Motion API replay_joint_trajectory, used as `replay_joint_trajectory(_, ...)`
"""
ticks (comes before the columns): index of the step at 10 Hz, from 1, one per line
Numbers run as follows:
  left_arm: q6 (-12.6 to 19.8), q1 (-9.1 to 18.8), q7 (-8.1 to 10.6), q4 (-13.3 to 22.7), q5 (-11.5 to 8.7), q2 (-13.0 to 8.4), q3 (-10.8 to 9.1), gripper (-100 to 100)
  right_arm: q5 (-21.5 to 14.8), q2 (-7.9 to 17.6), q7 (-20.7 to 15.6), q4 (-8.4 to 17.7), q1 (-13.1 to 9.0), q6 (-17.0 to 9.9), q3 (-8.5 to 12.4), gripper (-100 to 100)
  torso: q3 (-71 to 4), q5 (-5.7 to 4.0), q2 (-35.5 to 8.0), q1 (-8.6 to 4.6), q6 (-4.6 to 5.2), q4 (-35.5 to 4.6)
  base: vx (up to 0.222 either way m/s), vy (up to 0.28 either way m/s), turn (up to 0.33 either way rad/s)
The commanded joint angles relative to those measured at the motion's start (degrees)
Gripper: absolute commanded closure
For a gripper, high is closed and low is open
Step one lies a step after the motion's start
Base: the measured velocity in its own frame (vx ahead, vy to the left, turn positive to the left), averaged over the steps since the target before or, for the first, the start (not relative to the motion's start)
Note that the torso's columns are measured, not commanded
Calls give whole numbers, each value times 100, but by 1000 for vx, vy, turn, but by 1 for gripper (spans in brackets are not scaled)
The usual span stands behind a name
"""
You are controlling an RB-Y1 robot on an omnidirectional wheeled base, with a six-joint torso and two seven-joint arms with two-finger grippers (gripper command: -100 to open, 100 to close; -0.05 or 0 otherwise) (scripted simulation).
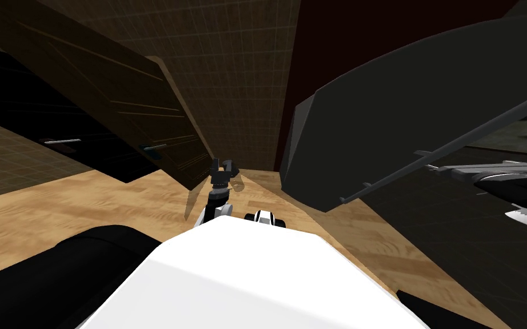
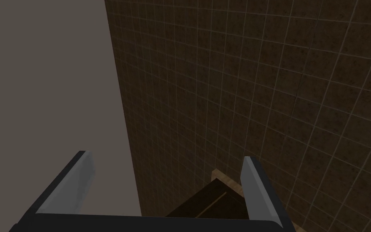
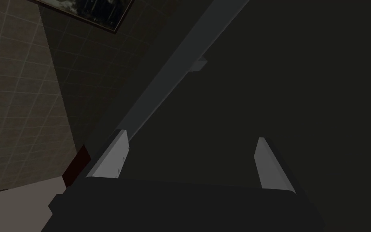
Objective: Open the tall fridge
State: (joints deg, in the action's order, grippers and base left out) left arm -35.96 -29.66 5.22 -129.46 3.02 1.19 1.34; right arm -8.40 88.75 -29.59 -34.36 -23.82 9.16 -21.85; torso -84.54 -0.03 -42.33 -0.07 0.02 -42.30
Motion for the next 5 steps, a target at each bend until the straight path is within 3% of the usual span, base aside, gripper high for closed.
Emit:
replay_joint_trajectory(1, 0, 0, 0, 0, 0, 0, 0, 0, 26, 94, 46, -173, 71, 161, -38, -100, 1, 4, -2, 10, -2, 0, 20, -193, 64)
replay_joint_trajectory(5, 0, 0, 0, 0, 0, 0, 0, 0, 50, 261, 157, -371, 84, 434, -205, -100, -6, 4, 8, 12, -3, 3, 30, -197, 70)
